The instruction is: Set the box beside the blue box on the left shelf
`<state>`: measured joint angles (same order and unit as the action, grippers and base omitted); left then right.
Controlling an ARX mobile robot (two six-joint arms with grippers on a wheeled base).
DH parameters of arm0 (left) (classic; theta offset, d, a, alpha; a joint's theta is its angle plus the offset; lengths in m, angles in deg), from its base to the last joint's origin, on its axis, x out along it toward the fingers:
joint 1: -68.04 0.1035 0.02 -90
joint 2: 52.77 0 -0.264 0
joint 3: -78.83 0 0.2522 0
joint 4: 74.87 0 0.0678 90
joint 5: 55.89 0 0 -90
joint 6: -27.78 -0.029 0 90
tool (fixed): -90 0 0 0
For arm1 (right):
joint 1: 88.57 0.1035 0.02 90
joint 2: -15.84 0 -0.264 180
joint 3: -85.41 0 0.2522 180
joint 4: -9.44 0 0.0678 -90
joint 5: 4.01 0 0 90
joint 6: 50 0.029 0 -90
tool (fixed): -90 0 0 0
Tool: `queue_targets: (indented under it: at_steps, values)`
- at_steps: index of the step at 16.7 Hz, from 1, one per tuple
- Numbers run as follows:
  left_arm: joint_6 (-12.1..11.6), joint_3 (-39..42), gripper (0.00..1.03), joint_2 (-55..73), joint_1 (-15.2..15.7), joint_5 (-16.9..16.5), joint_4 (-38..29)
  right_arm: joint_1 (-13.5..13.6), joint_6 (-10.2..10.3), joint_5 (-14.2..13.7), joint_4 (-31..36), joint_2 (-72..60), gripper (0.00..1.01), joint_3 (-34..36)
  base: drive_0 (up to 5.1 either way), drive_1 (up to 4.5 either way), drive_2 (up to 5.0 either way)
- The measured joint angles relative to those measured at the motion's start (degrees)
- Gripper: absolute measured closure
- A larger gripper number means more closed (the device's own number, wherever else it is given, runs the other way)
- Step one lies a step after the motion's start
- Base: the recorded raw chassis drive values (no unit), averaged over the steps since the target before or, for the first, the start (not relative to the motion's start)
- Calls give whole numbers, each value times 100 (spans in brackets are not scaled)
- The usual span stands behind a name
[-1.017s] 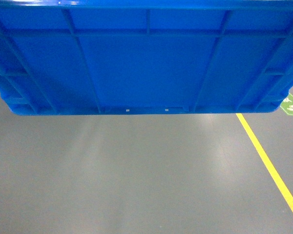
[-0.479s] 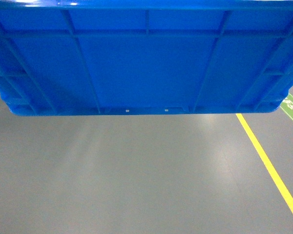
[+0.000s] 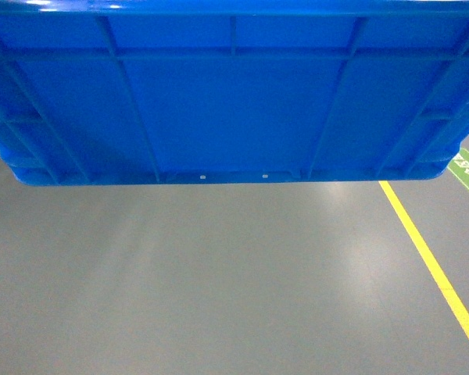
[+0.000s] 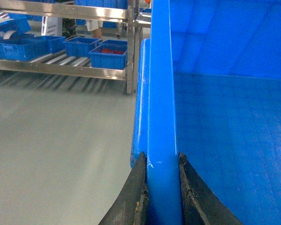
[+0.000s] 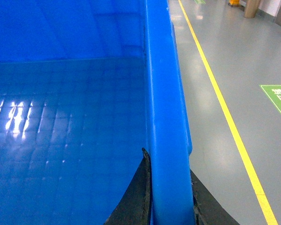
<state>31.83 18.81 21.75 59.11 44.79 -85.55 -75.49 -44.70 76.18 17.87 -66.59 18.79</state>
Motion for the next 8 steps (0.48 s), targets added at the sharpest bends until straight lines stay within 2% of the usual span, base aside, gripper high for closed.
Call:
queue_targets:
  at_steps: [8]
  values:
    - [-2,0,94,0,2,-13,-20,-2,2,11,2,-2,92,2,6,412,-400]
